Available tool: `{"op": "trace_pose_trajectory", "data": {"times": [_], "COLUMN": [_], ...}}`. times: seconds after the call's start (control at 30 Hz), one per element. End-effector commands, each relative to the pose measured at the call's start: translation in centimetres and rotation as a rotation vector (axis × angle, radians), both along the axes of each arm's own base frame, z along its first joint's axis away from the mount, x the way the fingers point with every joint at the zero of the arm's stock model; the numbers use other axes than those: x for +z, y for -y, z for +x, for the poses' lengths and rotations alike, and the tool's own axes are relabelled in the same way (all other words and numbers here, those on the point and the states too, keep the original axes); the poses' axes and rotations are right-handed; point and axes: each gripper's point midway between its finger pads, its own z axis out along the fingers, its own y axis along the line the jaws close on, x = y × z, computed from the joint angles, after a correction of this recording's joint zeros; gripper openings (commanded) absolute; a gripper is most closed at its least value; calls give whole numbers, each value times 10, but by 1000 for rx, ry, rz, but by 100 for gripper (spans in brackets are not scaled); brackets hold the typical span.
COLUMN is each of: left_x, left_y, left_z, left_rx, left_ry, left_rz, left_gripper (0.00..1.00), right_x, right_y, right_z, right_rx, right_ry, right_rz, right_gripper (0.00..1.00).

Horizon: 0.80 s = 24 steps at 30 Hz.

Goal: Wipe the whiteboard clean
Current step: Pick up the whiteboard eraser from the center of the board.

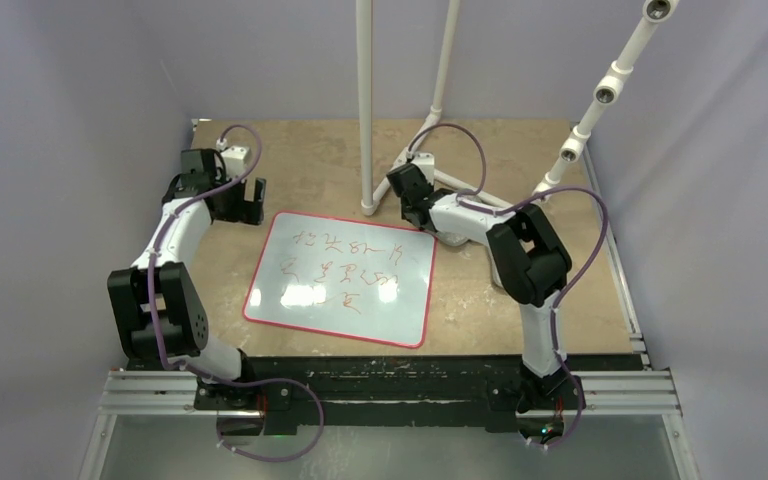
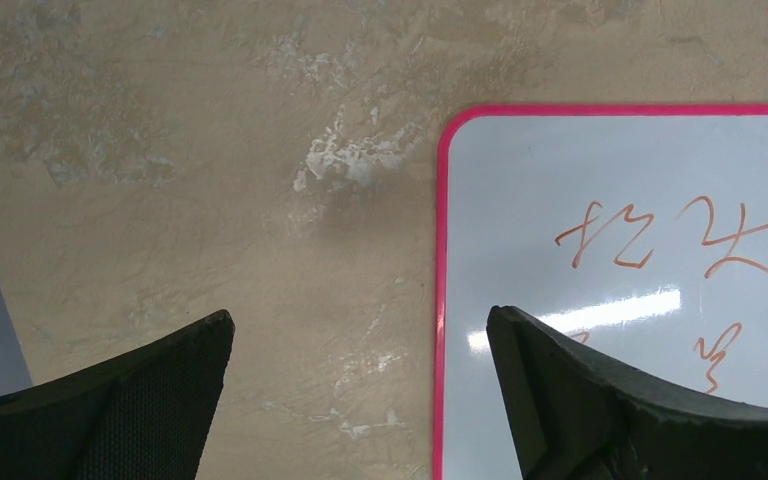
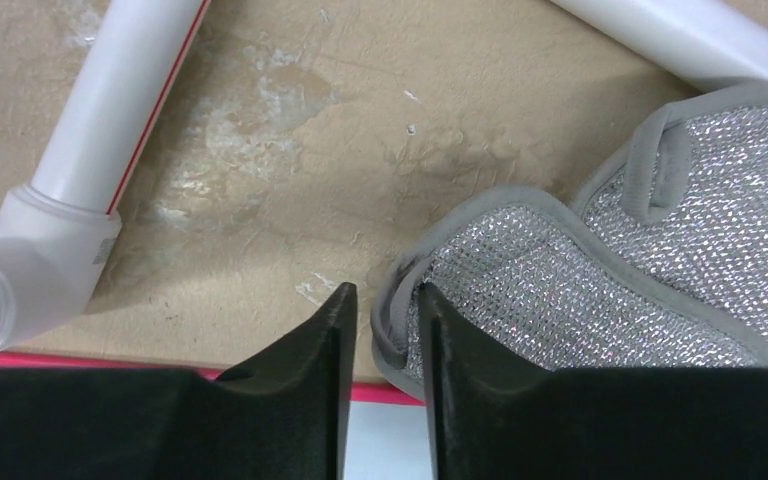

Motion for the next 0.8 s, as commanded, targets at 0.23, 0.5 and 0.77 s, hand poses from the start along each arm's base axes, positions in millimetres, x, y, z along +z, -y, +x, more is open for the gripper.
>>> {"op": "trace_pose_trajectory", "data": {"times": [0.23, 0.5, 0.77], "left_x": [23, 35, 107], "left_y": [31, 69, 116], "left_z": [10, -2, -42], "left_rx": [-175, -381, -683], "left_ry": [154, 173, 375], "left_rz": [-90, -221, -298], "left_gripper": [99, 99, 99], "right_x": [45, 101, 172], "right_y": [1, -11, -104], "right_z": [10, -33, -133], "right_rx": [-41, 33, 311], "right_ry": [116, 188, 230], "right_rz": [41, 97, 321], "right_gripper": [0, 0, 0]}}
